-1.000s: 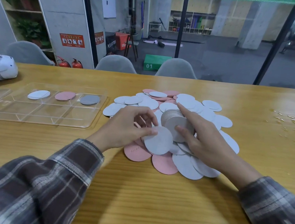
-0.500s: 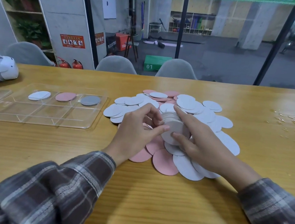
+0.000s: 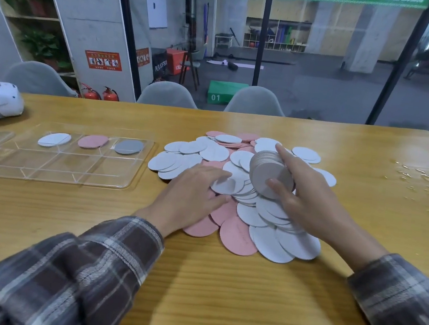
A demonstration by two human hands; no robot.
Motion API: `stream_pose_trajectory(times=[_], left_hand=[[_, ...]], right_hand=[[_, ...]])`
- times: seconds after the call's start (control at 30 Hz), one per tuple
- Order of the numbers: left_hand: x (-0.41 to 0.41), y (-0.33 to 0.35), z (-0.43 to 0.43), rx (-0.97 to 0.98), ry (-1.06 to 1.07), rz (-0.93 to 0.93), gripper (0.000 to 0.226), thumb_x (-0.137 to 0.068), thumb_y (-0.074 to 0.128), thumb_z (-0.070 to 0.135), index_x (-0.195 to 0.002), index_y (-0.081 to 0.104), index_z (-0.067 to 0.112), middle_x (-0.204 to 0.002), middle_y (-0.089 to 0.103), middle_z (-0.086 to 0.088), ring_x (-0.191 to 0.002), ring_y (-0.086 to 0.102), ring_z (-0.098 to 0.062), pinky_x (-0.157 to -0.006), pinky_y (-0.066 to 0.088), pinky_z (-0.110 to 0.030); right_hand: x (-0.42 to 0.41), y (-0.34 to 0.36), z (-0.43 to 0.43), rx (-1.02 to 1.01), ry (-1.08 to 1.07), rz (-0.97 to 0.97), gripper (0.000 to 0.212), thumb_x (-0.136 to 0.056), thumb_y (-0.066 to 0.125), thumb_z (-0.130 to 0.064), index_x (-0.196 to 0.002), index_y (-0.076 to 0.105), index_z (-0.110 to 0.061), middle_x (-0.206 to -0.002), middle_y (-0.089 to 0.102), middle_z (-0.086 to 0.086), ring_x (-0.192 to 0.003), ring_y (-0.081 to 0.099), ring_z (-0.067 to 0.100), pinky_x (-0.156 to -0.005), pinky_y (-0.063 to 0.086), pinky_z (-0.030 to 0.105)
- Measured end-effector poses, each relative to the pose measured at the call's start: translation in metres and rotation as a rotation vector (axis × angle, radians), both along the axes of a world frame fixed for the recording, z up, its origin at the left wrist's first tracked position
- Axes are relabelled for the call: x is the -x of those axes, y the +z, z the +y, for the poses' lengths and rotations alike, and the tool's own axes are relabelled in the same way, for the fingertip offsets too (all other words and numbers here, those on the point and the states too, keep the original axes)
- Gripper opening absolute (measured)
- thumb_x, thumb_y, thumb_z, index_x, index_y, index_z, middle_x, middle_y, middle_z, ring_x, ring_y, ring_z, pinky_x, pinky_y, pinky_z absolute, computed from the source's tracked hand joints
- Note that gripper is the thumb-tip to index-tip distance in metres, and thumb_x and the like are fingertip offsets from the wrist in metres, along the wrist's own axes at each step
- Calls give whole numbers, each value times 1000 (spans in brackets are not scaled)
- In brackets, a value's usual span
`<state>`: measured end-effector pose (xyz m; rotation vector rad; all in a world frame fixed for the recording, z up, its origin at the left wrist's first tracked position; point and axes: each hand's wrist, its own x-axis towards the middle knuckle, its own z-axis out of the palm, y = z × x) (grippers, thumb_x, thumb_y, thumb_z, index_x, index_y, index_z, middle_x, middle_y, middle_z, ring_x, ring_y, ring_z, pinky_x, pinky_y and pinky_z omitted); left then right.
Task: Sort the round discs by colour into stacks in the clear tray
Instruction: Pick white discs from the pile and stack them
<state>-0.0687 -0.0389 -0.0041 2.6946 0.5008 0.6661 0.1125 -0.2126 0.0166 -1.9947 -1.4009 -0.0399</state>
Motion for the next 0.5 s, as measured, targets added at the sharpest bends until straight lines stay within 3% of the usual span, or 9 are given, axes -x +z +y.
stream_pose_trajectory(times=[0.07, 0.17, 0.27, 0.43, 0.5], left_hand=[[2, 2, 1, -37, -2, -14, 43, -94, 72, 45, -132, 67, 26, -121, 70, 13, -112, 56, -8, -96, 45, -31], [6, 5, 1, -60, -44, -83, 23, -96, 69, 45, -108, 74, 26, -84, 63, 17, -79, 53, -3, -74, 46, -31], [7, 6, 0, -110, -111, -200, 14, -100, 67, 37, -101, 74, 24, -83, 69, 13, -77, 60, -7, -69, 51, -33], [4, 13, -6, -48, -120, -404, 7, -98, 72, 18, -98, 75, 11, -82, 71, 6, -75, 56, -5, -70, 39, -11], [3, 13, -10, 24, -124, -446, 6, -97, 73, 15, -95, 76, 10, -83, 72, 4, -74, 58, -7, -68, 42, -13]], right_hand=[[0, 0, 0, -7, 4, -8, 67, -101, 59, -28, -160, 27, -23, -132, 56, 6, -123, 49, 26, -102, 40, 43], [1, 1, 0, -17, 13, -9, 67, -101, 59, -27, -160, 27, -23, -136, 56, 8, -124, 48, 26, -103, 40, 43], [1, 0, 0, -16, 25, -25, 66, -102, 58, -28, -160, 26, -25, -138, 55, 10, -125, 48, 28, -103, 41, 44], [-1, -2, 1, -23, 42, -30, 64, -103, 56, -27, -160, 27, -27, -134, 57, 9, -123, 49, 26, -100, 38, 35], [0, -3, 1, -23, 61, -22, 63, -103, 55, -26, -160, 27, -27, -133, 57, 9, -121, 48, 23, -95, 35, 28]])
